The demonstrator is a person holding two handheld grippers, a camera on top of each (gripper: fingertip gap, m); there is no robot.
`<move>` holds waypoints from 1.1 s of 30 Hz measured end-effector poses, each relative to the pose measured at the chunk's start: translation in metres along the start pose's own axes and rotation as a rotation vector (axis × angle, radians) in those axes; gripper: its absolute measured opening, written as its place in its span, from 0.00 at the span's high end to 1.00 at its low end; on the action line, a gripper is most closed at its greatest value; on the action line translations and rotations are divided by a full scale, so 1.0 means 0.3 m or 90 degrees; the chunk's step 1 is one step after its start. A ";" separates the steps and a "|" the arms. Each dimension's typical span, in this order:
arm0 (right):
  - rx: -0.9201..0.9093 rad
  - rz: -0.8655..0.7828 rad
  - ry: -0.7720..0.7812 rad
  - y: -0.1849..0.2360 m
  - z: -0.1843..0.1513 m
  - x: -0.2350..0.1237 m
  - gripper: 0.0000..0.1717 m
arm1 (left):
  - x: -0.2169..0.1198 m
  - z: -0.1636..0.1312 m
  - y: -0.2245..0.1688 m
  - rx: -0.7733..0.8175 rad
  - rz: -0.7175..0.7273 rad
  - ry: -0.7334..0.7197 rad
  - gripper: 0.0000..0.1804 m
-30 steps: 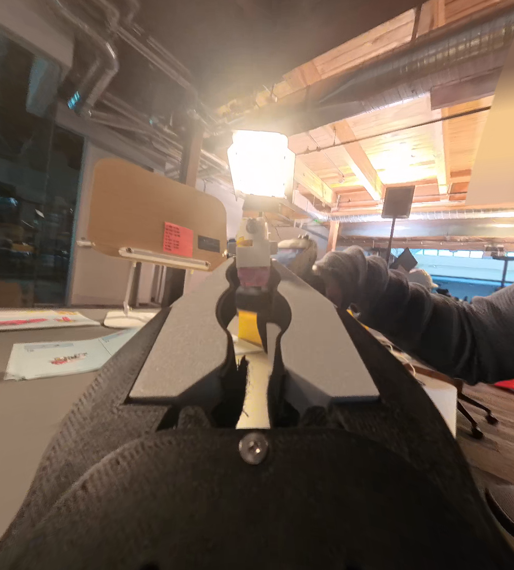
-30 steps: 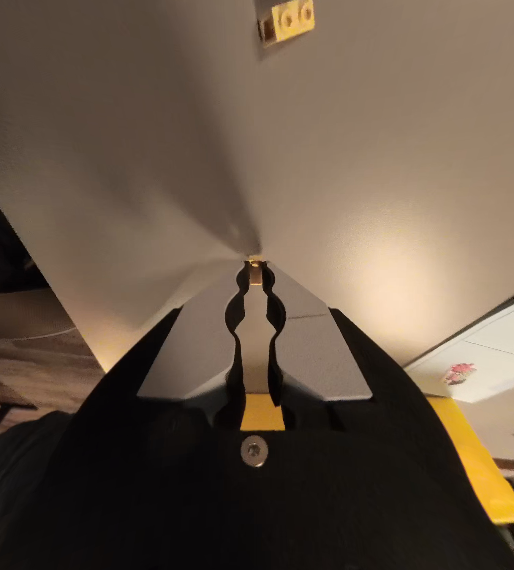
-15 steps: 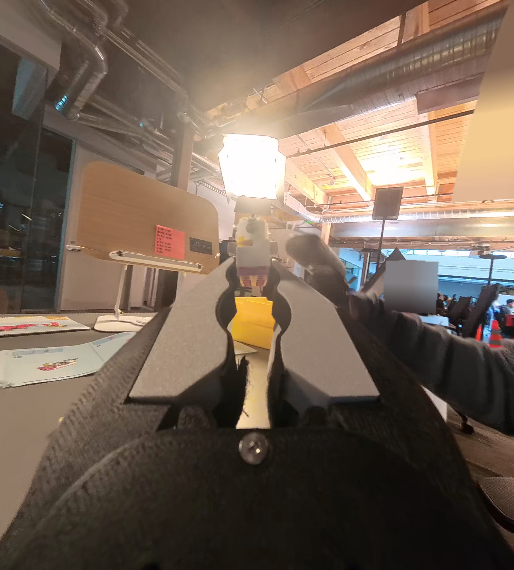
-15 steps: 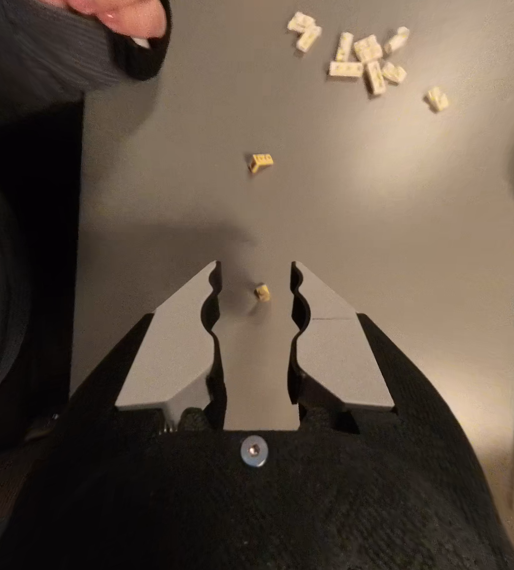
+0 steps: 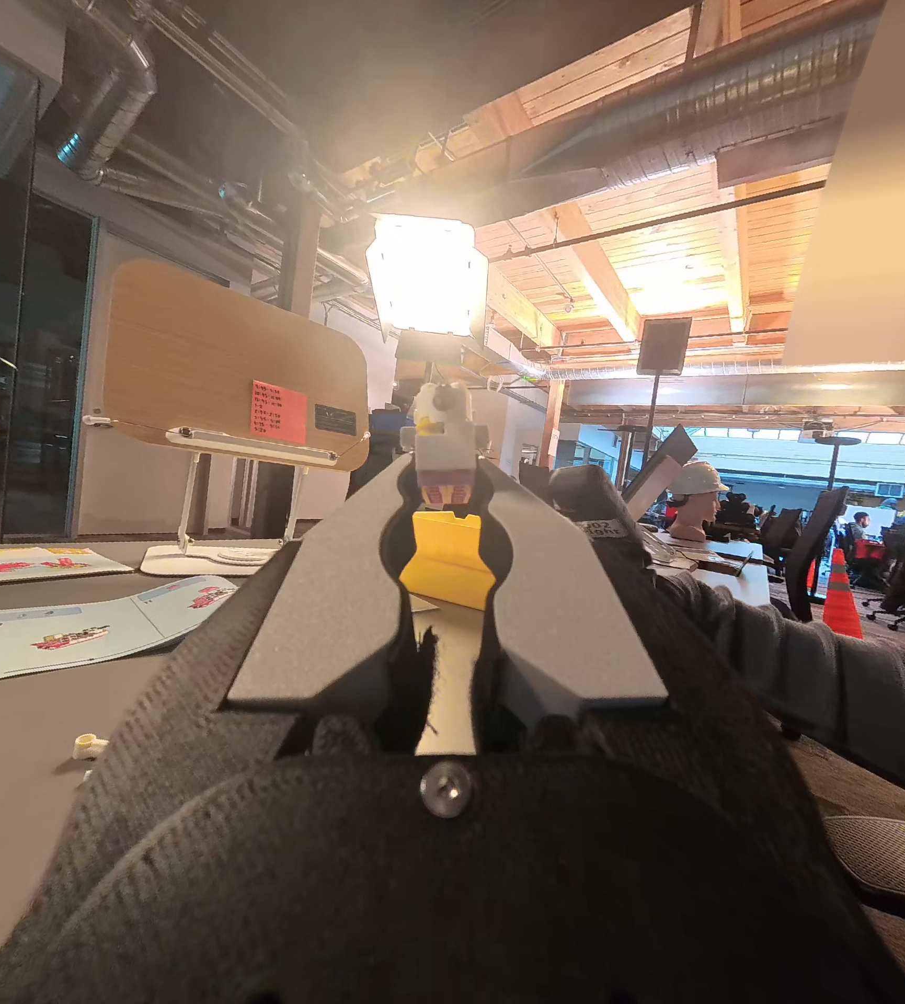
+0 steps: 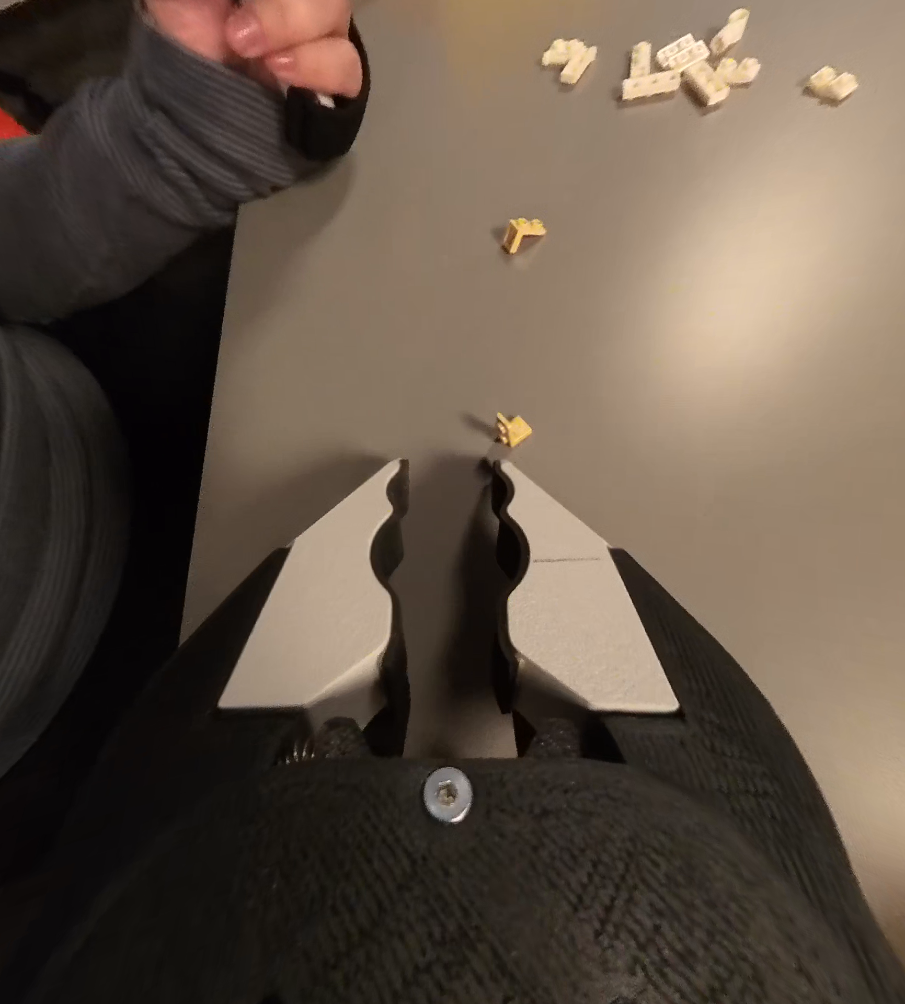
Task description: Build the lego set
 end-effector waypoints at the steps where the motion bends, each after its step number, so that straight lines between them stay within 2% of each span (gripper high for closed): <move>1: 0.003 -0.010 -0.016 -0.006 0.001 -0.004 0.83 | 0.001 -0.001 0.000 -0.002 -0.002 0.001 0.91; 4: -0.036 -0.023 -0.055 -0.017 0.013 -0.009 0.84 | 0.003 -0.002 -0.001 -0.006 -0.008 0.003 0.91; 7: -0.105 -0.018 -0.081 -0.026 0.032 -0.017 0.91 | 0.006 -0.005 -0.003 -0.009 -0.019 0.009 0.91; 15: -0.138 0.036 -0.027 -0.069 0.045 0.012 0.91 | 0.010 -0.008 -0.006 -0.017 -0.033 0.014 0.91; 23: -0.133 0.047 -0.002 -0.080 0.050 0.028 0.99 | 0.013 -0.011 -0.007 -0.021 -0.043 0.019 0.91; 25: -0.128 0.044 -0.078 -0.073 0.096 0.009 0.99 | 0.014 -0.012 -0.008 -0.022 -0.046 0.020 0.91; 29: -0.149 0.126 -0.330 0.018 0.263 -0.057 1.00 | 0.021 -0.016 -0.014 -0.024 -0.064 0.031 0.91; 33: -0.186 0.176 -0.419 0.085 0.376 -0.080 1.00 | 0.033 -0.024 -0.023 -0.031 -0.094 0.049 0.91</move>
Point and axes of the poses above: each gripper's, where its closed fingertips meet, x out along the fingers, z out of its top, y = z × x across the jaws, the point moved 9 cm from there along -x, back along the fingers, and after that the axes turned 8 degrees about y, right-handed, at the moved point
